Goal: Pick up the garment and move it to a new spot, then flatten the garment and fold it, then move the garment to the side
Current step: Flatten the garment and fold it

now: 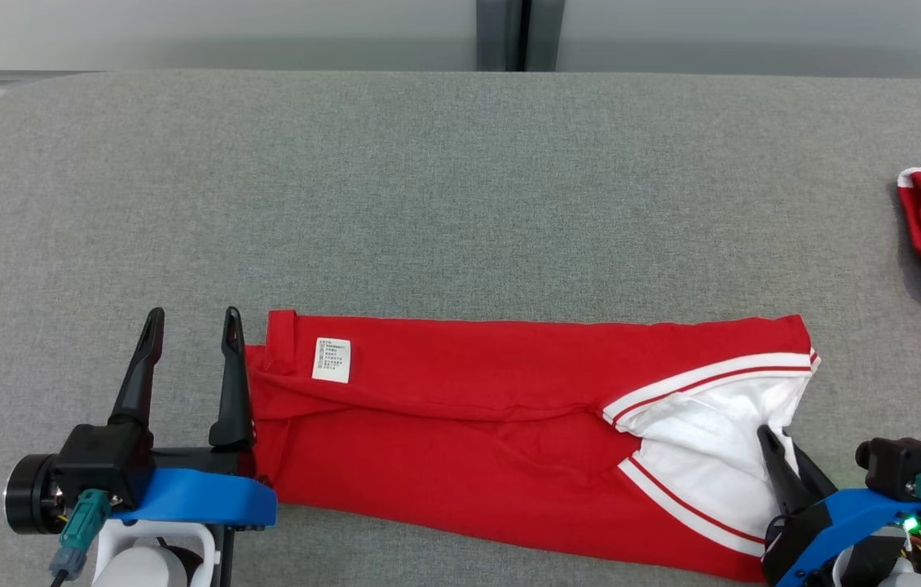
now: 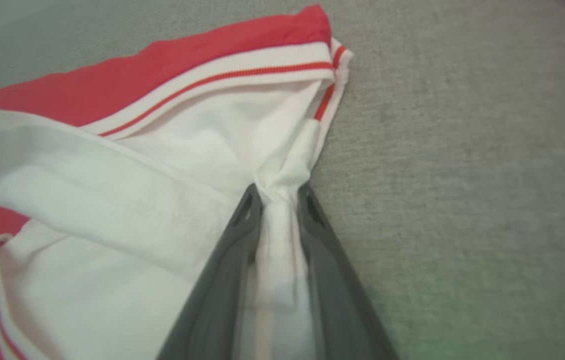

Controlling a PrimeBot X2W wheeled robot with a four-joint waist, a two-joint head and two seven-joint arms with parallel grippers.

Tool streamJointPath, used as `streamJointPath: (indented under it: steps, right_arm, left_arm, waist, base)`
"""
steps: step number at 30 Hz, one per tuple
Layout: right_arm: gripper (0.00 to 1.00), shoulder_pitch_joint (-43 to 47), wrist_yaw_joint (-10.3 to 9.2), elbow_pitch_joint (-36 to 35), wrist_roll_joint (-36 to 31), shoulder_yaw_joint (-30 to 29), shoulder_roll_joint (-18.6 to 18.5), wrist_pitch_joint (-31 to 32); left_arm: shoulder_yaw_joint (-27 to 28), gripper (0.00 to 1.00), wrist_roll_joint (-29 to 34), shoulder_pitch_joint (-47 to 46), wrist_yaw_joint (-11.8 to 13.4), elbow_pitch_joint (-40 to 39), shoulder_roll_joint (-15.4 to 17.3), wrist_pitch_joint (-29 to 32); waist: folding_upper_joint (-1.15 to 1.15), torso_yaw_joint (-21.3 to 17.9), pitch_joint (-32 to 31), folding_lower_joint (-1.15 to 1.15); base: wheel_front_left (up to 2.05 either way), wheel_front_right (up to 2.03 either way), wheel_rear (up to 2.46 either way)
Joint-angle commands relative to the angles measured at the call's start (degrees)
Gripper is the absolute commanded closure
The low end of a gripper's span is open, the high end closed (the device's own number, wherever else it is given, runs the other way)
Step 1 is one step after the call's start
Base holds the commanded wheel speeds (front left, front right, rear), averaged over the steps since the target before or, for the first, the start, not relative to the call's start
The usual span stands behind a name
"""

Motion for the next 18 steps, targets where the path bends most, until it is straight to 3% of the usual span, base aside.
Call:
streamJointPath:
  steps: [1,12,18]
  right_arm:
    - [1.00,1.0,0.73,1.9,1.0,2.9,1.4,2.1]
    - [1.00,3.2,0.41,-3.7,3.5,-2.7,-4.9,-2.8]
    - [1.00,4.7,0.42,-5.9,2.5,-7.6,-8.4,-1.1]
  left_arm:
    - [0.3,0.00,-0.1,-0.6,0.0,0.3,0.0,-0.5]
    - [0.4,0.00,0.4,0.6,1.7,-0.5,0.2,-0.3]
    - [0.5,0.00,0.1,1.4,2.1,-1.0,0.6,0.0]
  waist:
    - [0.00,0.0,0.0,0.01]
    - [0.00,-1.5,-1.5,0.01]
    - [0.00,-2.4,-2.7,0.01]
  base:
    - [0.00,0.00,0.00]
    - [0.00,0.00,0.00]
    - [0.00,0.00,0.00]
